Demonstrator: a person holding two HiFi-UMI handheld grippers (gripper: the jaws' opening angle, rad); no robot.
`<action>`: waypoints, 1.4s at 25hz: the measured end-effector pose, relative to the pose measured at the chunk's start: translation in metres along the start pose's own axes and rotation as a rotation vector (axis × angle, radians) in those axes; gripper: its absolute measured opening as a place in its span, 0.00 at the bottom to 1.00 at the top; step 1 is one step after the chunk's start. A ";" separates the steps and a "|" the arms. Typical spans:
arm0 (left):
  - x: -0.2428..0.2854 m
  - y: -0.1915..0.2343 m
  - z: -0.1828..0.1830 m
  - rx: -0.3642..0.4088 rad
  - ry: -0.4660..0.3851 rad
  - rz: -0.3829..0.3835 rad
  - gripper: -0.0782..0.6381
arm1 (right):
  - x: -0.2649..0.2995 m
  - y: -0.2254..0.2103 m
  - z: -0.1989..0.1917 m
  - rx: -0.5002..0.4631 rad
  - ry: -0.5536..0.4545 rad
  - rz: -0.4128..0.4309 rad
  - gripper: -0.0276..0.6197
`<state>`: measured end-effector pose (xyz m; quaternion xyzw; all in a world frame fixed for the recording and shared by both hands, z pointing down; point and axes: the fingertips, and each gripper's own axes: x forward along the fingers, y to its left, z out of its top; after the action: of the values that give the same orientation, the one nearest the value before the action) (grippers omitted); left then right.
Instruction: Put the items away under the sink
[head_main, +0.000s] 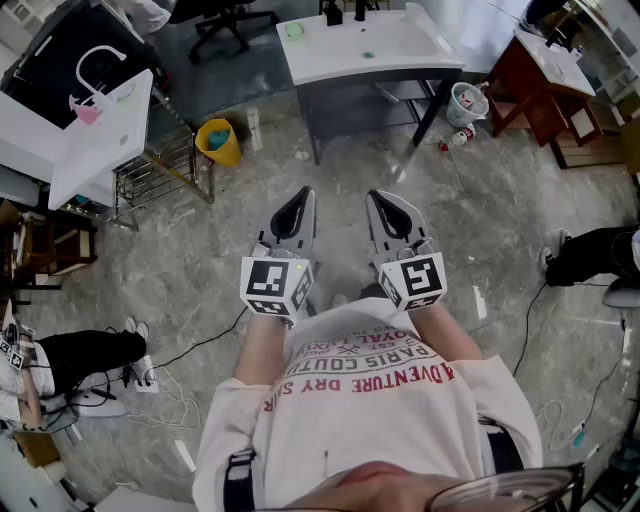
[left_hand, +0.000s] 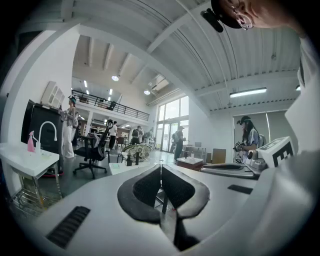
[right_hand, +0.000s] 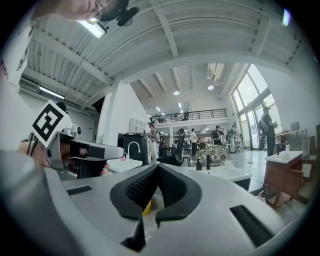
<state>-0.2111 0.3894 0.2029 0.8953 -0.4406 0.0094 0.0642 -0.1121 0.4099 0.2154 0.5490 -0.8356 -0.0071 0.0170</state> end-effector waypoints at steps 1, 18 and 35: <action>0.000 0.000 -0.002 -0.003 0.001 -0.002 0.15 | 0.000 0.000 -0.001 0.001 -0.001 0.000 0.08; 0.014 0.014 -0.018 -0.060 0.028 -0.014 0.15 | 0.016 -0.006 -0.021 0.086 0.071 -0.037 0.08; 0.154 0.037 -0.015 -0.062 0.079 0.016 0.15 | 0.111 -0.116 -0.036 0.130 0.114 0.022 0.08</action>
<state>-0.1456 0.2480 0.2327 0.8883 -0.4448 0.0315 0.1094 -0.0485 0.2619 0.2498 0.5390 -0.8381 0.0787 0.0288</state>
